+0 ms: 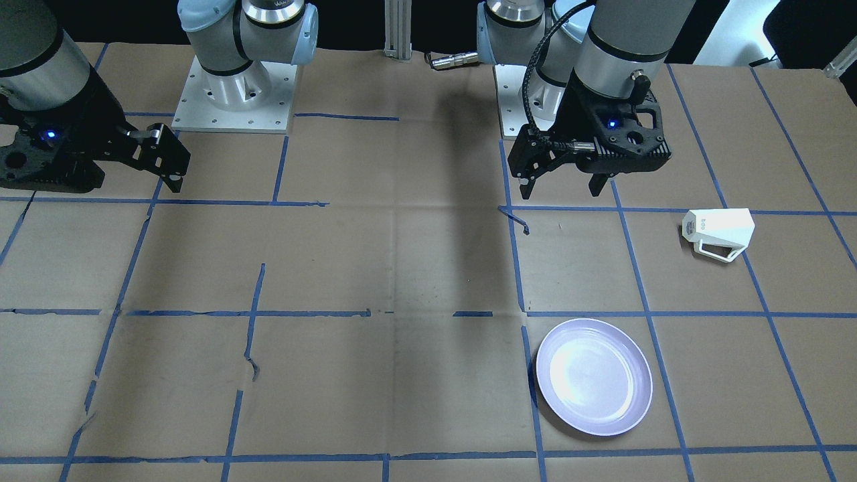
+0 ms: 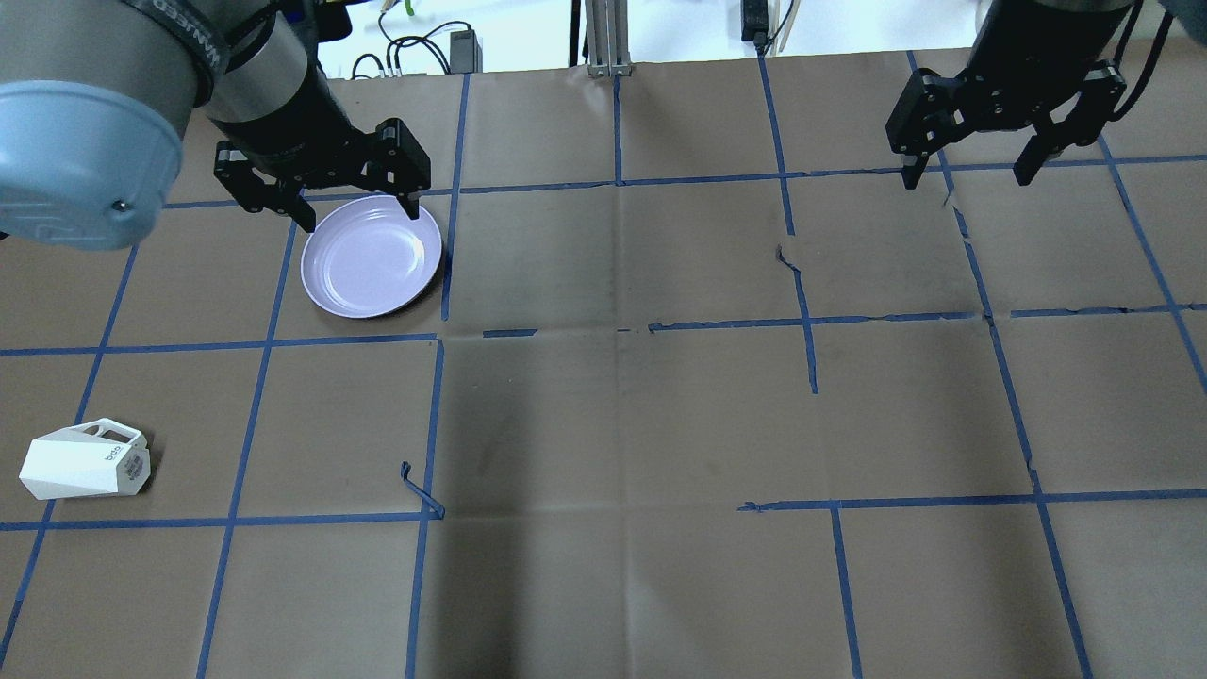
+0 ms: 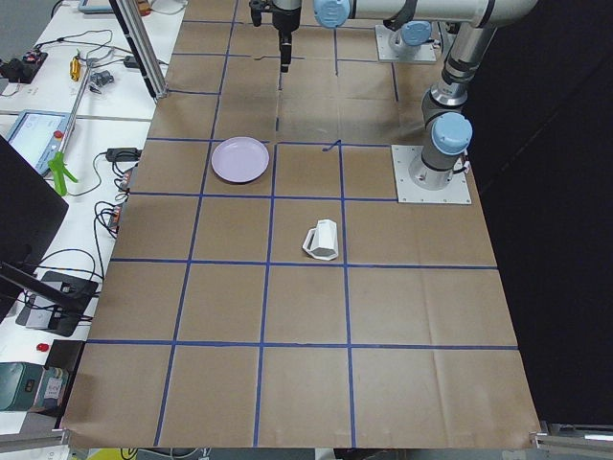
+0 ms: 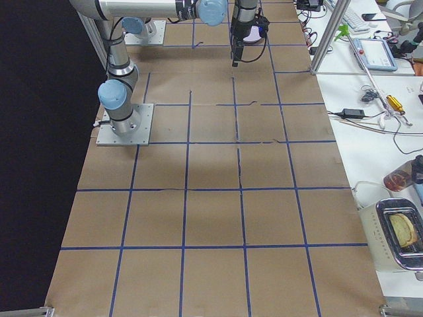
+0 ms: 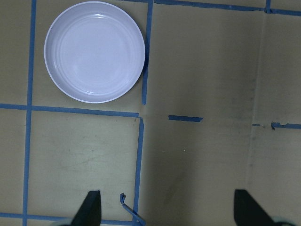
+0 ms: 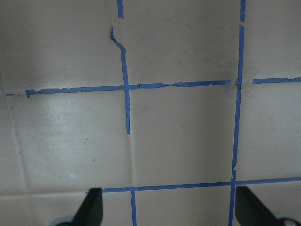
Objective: Flip cup and place on plate
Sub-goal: 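Move the left gripper away from the plate toward the white cup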
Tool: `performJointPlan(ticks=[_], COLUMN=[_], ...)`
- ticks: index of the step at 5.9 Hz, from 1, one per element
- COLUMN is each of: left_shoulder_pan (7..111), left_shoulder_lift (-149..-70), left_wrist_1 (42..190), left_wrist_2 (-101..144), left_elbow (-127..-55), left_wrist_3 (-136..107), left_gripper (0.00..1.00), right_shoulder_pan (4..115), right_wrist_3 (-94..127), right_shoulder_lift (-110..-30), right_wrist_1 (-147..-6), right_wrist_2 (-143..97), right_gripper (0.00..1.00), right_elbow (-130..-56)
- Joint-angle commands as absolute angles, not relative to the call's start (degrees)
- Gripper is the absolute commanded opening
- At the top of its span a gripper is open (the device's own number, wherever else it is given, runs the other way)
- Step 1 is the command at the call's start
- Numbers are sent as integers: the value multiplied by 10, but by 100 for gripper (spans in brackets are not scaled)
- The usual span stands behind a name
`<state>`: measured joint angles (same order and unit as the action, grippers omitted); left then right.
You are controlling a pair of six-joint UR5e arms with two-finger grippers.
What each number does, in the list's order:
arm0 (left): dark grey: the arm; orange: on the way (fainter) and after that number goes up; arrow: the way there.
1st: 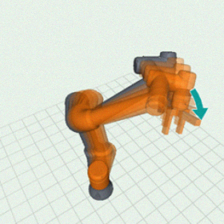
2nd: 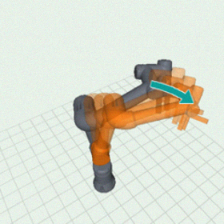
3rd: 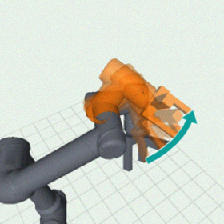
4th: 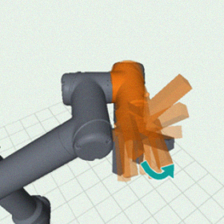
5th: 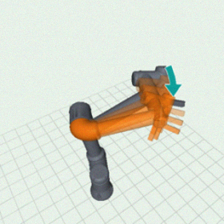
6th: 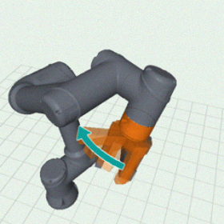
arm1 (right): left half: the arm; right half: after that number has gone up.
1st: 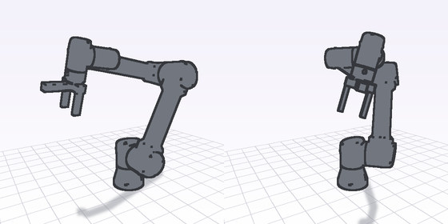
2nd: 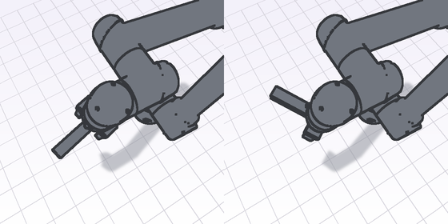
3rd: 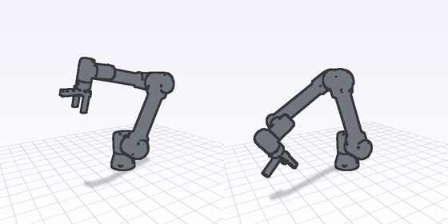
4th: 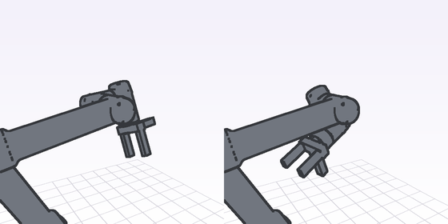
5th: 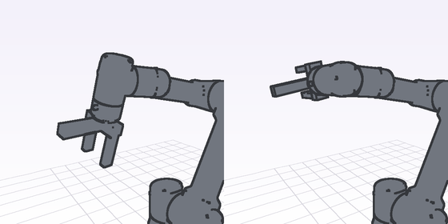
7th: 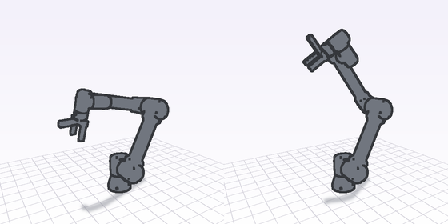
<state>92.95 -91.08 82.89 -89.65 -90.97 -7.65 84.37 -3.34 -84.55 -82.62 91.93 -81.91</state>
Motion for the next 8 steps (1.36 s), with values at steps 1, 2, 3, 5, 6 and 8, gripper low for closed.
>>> performJointPlan(ticks=[1,2,3,5,6,8], left_shoulder_pan=[924,907,849,690,586,368], left_shoulder_lift=[-904,-897,-891,-879,-882,-919], left_wrist_1=[830,837,847,874,881,881], left_wrist_2=[-896,-904,-903,-899,-899,-898], left_elbow=[-910,-910,-911,-913,-916,-914], left_wrist_3=[-75,-22,46,255,391,647], left_gripper=[99,99,99,99,99,99], right_shoulder_pan=[845,844,844,844,844,844], right_wrist_3=[-33,-33,-33,-33,-33,-33], right_shoulder_lift=[-846,-846,-846,-846,-846,-846], right_wrist_1=[-826,-825,-826,-826,-826,-826], right_wrist_2=[919,919,919,919,919,919], right_gripper=[100,100,100,100,100,100], right_elbow=[-819,-819,-819,-819,-819,-819])
